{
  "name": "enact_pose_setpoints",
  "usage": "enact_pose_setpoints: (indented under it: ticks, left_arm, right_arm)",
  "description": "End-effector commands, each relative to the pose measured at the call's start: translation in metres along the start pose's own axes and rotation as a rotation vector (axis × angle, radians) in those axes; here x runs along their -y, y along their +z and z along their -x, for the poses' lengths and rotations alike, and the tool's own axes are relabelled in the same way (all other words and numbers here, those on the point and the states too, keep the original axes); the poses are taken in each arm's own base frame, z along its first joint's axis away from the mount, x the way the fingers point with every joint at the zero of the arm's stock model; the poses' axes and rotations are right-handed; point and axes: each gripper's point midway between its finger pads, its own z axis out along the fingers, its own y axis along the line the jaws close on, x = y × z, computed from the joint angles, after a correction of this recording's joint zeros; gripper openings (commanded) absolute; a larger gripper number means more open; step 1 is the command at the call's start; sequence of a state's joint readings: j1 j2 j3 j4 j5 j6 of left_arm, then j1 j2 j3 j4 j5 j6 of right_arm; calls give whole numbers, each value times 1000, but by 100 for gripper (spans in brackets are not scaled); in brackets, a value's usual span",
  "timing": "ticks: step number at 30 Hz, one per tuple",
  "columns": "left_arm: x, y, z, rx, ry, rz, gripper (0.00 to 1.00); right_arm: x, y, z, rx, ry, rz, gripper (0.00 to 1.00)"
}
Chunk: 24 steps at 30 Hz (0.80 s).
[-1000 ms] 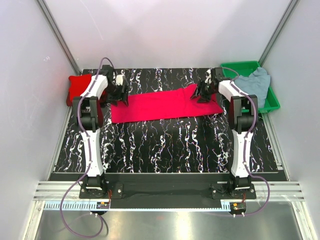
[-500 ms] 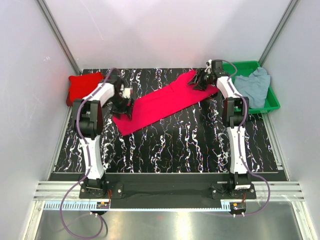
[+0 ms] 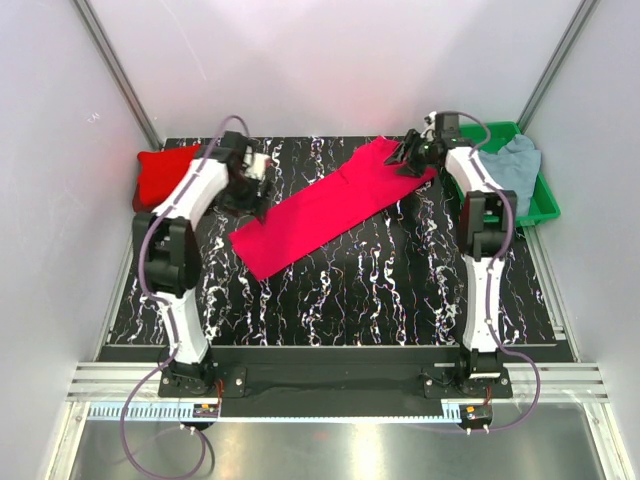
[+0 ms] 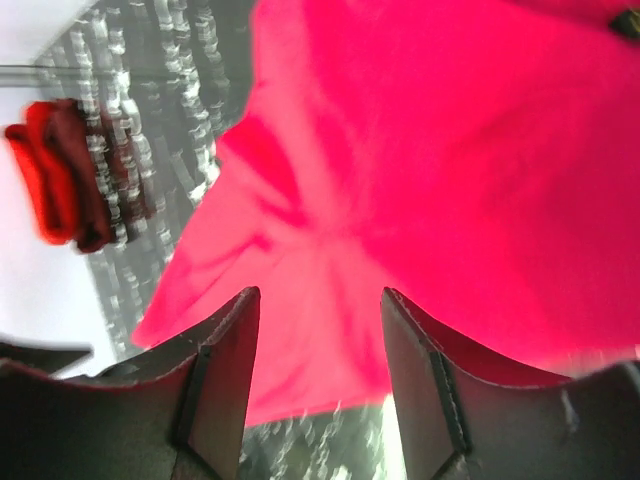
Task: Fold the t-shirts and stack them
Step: Fold the tshirt
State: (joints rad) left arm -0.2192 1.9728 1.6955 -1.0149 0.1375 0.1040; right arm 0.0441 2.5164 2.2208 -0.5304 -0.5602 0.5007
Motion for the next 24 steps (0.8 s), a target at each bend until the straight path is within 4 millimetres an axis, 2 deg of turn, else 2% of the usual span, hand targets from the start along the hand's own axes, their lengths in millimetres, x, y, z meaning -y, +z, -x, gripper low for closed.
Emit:
enact_pose_setpoints:
  ticks: [1, 5, 7, 11, 12, 13, 16, 24]
  left_arm:
    - [-51, -29, 9, 77, -79, 83, 81]
    - [-75, -22, 3, 62, -151, 62, 80]
    - [-80, -15, -1, 39, -168, 36, 80]
    - [-83, -5, -1, 6, -176, -2, 79]
    - [-80, 3, -4, -15, -180, -24, 79]
    - [-89, 3, -8, -22, -206, -28, 79]
    - [-91, 11, -13, -44, -225, -48, 78]
    - [-98, 21, -19, -75, -241, -54, 77]
  right_arm:
    - [-44, -77, 25, 109, -1, 30, 59]
    - [-32, -88, -1, 71, 49, -6, 59]
    - [-24, -88, -18, 43, 78, -33, 59]
    - [-2, -81, -39, 5, 151, -89, 60]
    - [13, -85, -33, 17, 178, -107, 60]
    - [23, -79, -36, 2, 195, -124, 60]
    - [43, -68, -36, -8, 204, -175, 61]
    - [68, -45, -27, -6, 175, -228, 61]
